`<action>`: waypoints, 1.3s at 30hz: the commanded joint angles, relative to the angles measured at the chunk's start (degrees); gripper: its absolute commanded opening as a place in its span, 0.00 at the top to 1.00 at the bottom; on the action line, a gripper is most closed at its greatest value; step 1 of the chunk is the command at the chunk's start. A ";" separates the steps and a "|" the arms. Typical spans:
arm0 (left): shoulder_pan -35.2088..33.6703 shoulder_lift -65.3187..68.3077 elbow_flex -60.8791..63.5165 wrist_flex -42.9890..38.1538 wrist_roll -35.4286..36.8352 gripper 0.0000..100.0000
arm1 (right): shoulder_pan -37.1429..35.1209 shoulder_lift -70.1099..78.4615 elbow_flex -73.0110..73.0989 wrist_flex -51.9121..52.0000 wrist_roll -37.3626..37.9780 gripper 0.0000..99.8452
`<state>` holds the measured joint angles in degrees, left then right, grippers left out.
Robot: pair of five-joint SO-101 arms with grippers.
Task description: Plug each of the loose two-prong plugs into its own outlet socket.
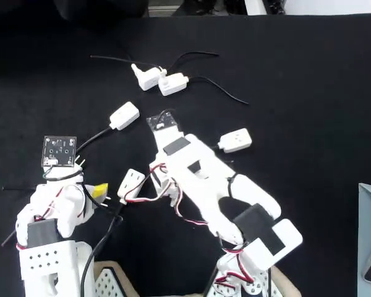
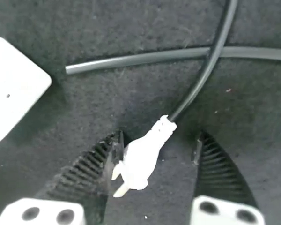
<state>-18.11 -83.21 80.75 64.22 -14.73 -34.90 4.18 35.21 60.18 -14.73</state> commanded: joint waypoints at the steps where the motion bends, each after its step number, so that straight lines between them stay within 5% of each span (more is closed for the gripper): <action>1: -0.04 -0.26 -0.04 -0.62 0.26 0.66 | -1.32 -0.40 -1.98 -0.18 -0.70 0.87; 5: -0.13 -0.26 0.04 -0.62 0.26 0.66 | -1.32 -1.98 -1.98 -0.35 0.62 0.99; 18: -0.66 -0.35 0.57 -0.97 0.35 0.66 | -1.32 -20.44 -1.54 6.95 5.45 0.99; 23: -5.76 -0.35 0.04 -3.08 3.16 0.66 | -1.14 -27.21 -1.54 6.24 10.55 0.99; 32: -7.87 -0.35 -0.04 -4.22 4.57 0.66 | -1.23 -32.04 9.89 -14.51 20.92 0.99; 39: -5.41 -0.26 -1.27 -11.08 8.70 0.66 | -3.34 -45.05 22.64 -30.51 21.45 0.99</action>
<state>-25.41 -83.21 81.98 58.07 -10.15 -36.22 -32.31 53.58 37.49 6.20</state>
